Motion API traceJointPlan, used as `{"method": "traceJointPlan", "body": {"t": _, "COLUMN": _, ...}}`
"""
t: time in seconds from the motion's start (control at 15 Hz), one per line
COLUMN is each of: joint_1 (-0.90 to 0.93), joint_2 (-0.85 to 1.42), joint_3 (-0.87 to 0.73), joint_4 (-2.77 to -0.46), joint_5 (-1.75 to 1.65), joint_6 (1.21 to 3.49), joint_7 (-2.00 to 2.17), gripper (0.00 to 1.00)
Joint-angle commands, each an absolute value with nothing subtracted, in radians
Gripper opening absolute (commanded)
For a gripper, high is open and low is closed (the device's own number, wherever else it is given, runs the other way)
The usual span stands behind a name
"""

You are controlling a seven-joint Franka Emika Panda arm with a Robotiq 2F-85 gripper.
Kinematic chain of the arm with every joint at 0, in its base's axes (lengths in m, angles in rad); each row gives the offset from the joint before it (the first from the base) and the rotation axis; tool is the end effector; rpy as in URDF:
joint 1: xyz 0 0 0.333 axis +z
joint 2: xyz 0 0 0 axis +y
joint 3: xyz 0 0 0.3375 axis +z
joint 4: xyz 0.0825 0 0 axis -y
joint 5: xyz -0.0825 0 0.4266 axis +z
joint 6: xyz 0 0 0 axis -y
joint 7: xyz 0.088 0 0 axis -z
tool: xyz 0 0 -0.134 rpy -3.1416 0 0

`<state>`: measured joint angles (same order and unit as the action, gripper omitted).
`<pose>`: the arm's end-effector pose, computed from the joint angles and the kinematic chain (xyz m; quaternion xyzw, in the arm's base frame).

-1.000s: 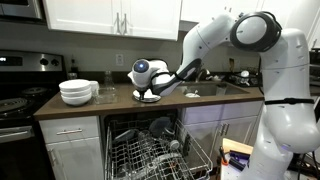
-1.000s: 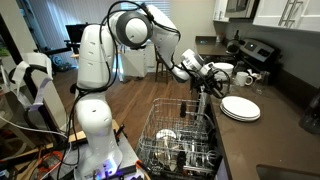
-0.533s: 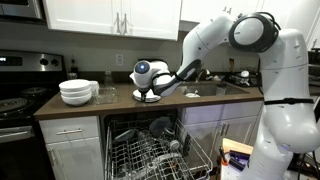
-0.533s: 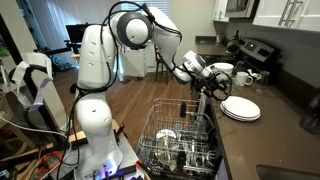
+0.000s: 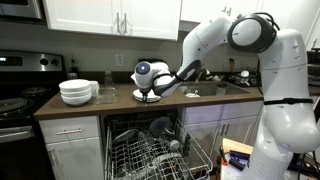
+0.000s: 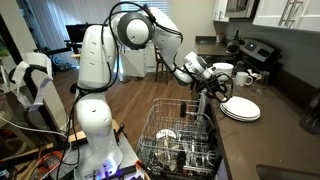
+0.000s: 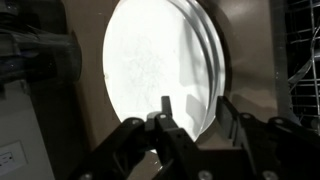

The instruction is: Take the top white plate and put it in the dishwasher

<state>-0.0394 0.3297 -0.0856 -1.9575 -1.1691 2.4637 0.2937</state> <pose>0.6729 -0.0967 0.2995 0.8896 0.2202 0.1023 0.3869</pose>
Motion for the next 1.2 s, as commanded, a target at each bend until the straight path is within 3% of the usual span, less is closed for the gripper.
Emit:
{"method": "traceJointPlan", "body": {"t": 0.0, "joint_1": -0.052, "joint_2": 0.333, "joint_3": -0.085, "joint_4": -1.956, "joint_5": -1.157, "joint_6": 2.484, "joint_7": 0.254, "gripper": 0.2}}
{"method": "traceJointPlan", "body": {"t": 0.2, "joint_1": -0.055, "joint_2": 0.339, "joint_3": -0.087, "joint_4": -1.955, "joint_5": -1.165, "joint_6": 2.5, "joint_7": 0.257, "gripper": 0.16}}
{"method": "traceJointPlan", "body": {"t": 0.4, "joint_1": -0.055, "joint_2": 0.345, "joint_3": -0.089, "joint_4": -1.954, "joint_5": -1.169, "joint_6": 2.518, "joint_7": 0.256, "gripper": 0.3}}
{"method": "traceJointPlan", "body": {"t": 0.67, "joint_1": -0.054, "joint_2": 0.344, "joint_3": -0.094, "joint_4": -1.955, "joint_5": -1.176, "joint_6": 2.539, "joint_7": 0.26, "gripper": 0.37}}
{"method": "traceJointPlan", "body": {"t": 0.73, "joint_1": -0.054, "joint_2": 0.344, "joint_3": -0.095, "joint_4": -1.955, "joint_5": -1.177, "joint_6": 2.546, "joint_7": 0.261, "gripper": 0.23}}
{"method": "traceJointPlan", "body": {"t": 0.93, "joint_1": -0.054, "joint_2": 0.343, "joint_3": -0.099, "joint_4": -1.956, "joint_5": -1.185, "joint_6": 2.566, "joint_7": 0.261, "gripper": 0.05}}
{"method": "traceJointPlan", "body": {"t": 1.13, "joint_1": -0.053, "joint_2": 0.342, "joint_3": -0.101, "joint_4": -1.958, "joint_5": -1.191, "joint_6": 2.58, "joint_7": 0.262, "gripper": 0.01}}
